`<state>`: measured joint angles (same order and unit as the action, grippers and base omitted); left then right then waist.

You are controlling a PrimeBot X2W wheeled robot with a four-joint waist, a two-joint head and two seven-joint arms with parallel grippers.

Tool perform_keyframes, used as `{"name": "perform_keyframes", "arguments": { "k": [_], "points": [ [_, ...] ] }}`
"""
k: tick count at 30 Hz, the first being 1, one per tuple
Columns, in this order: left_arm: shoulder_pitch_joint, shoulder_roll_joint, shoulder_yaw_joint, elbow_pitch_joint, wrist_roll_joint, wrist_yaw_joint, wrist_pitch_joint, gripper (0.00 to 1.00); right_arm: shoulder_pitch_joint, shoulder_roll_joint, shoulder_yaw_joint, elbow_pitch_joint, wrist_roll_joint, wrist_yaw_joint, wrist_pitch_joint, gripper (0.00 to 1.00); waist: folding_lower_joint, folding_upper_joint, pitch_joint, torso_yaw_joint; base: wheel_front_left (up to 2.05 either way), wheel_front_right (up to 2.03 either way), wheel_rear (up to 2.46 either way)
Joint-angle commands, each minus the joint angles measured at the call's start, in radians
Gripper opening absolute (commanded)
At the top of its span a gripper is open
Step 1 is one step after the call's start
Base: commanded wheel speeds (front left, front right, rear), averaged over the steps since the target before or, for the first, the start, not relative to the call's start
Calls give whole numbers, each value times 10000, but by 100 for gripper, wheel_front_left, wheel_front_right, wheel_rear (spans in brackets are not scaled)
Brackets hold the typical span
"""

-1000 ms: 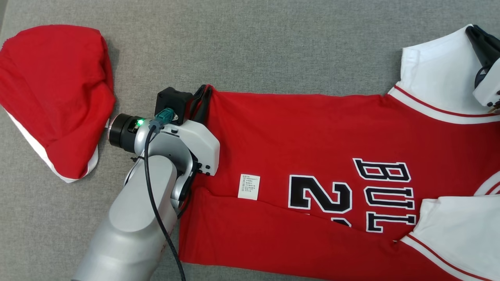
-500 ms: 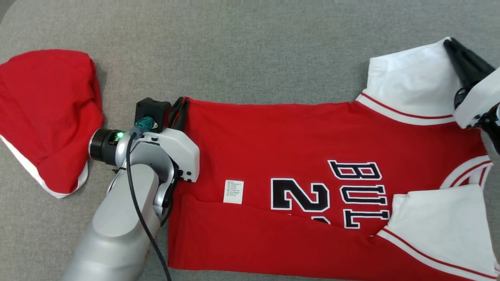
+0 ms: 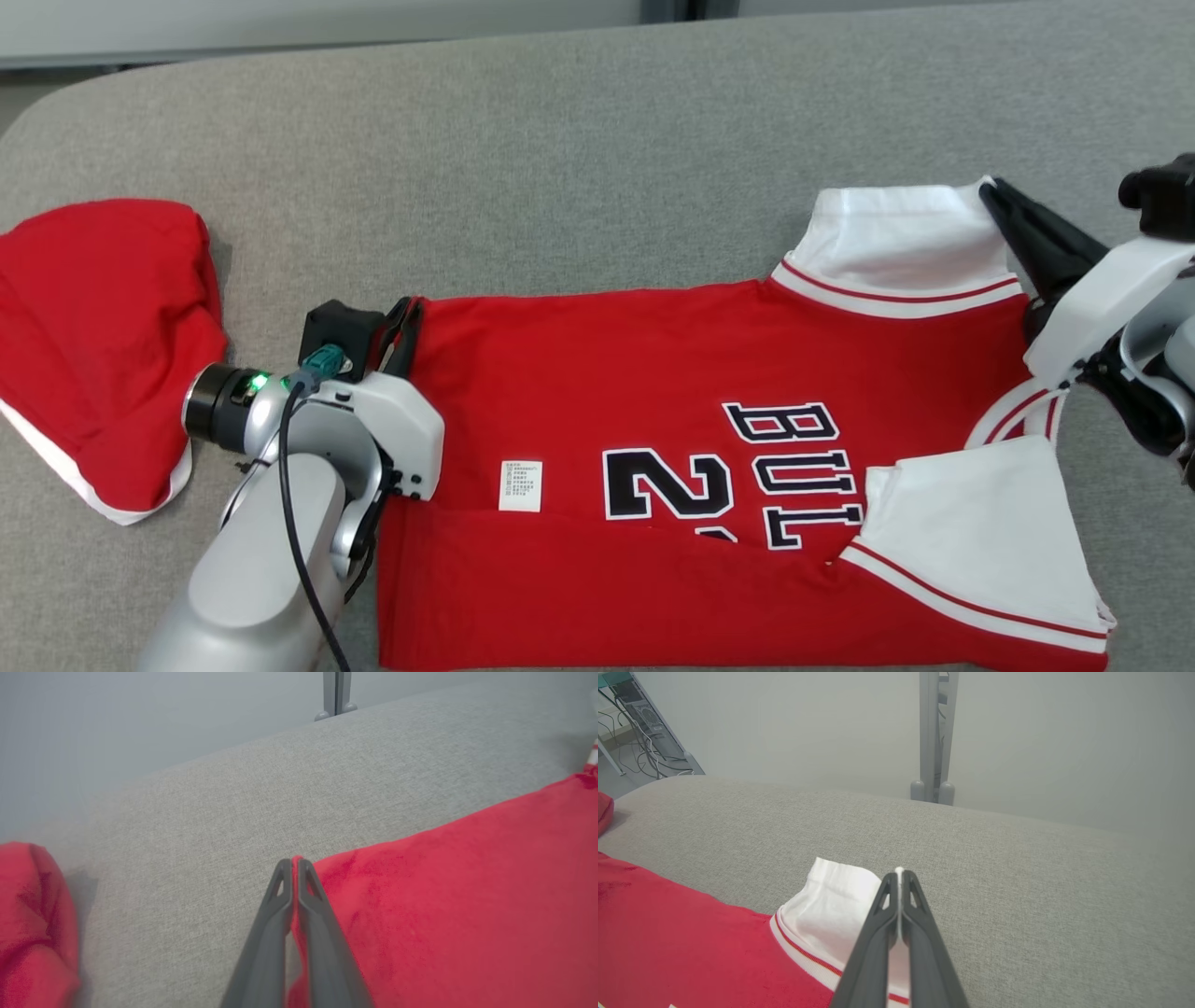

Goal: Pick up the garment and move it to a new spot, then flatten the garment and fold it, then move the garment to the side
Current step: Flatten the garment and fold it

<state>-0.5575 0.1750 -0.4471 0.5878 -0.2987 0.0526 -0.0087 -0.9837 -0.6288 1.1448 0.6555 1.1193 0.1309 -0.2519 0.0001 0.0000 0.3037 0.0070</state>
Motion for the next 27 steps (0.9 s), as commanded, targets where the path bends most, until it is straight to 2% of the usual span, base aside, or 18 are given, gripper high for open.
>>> {"name": "perform_keyframes", "arguments": {
  "k": [1, 18, 27],
  "points": [
    [146, 128, -17, -81, 78, -43, 43, 0, 162, -24, 47, -63, -8, -3, -83, 0, -1, 0, -222, -132, 0, 0, 0],
    [2063, 1016, -387, -1743, 90, 262, 673, 0, 2199, -325, 123, -777, 372, -3, -109, 0, -1, 0, -1449, -299, 0, 0, 0],
    [2922, 1564, -622, -2526, 232, 372, 969, 0, 3001, -869, 12, -1225, 249, -3, 410, 0, -1, 0, -1860, -366, 0, 0, 0]
  ]
}}
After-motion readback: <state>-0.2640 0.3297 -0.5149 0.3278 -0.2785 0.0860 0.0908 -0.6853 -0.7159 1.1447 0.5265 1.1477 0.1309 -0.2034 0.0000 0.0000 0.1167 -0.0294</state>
